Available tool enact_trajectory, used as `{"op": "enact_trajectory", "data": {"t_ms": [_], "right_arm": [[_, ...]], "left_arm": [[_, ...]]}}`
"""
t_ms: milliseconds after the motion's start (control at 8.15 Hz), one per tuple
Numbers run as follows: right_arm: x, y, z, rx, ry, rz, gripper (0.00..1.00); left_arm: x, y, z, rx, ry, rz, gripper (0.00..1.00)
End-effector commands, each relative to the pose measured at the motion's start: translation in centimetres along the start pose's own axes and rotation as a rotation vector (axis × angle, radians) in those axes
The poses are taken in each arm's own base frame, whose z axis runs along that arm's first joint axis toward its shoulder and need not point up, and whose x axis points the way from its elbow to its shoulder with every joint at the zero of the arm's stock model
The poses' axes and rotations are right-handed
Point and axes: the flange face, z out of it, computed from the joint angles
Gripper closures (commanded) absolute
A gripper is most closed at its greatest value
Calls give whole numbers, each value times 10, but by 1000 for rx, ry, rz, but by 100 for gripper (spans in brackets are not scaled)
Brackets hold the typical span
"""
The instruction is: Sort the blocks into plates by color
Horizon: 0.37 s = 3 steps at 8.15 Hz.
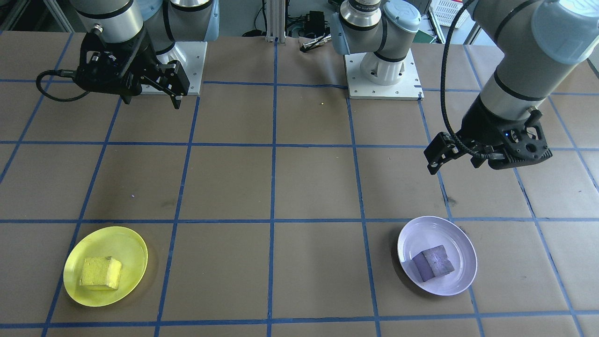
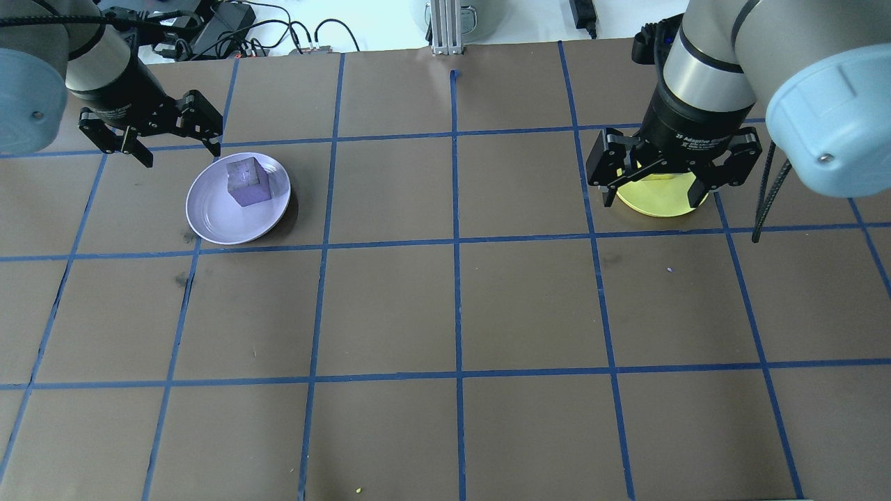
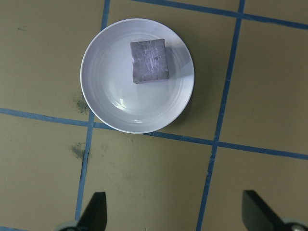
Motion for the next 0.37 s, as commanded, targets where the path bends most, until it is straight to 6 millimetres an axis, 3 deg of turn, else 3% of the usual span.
{"op": "enact_trajectory", "data": {"t_ms": [0,245], "right_arm": [[0,0,0,0,0,0,0],[0,0,0,0,0,0,0]], "left_arm": [[34,21,-17,11,25,-8,0],[36,21,-18,15,27,-3,0]]}}
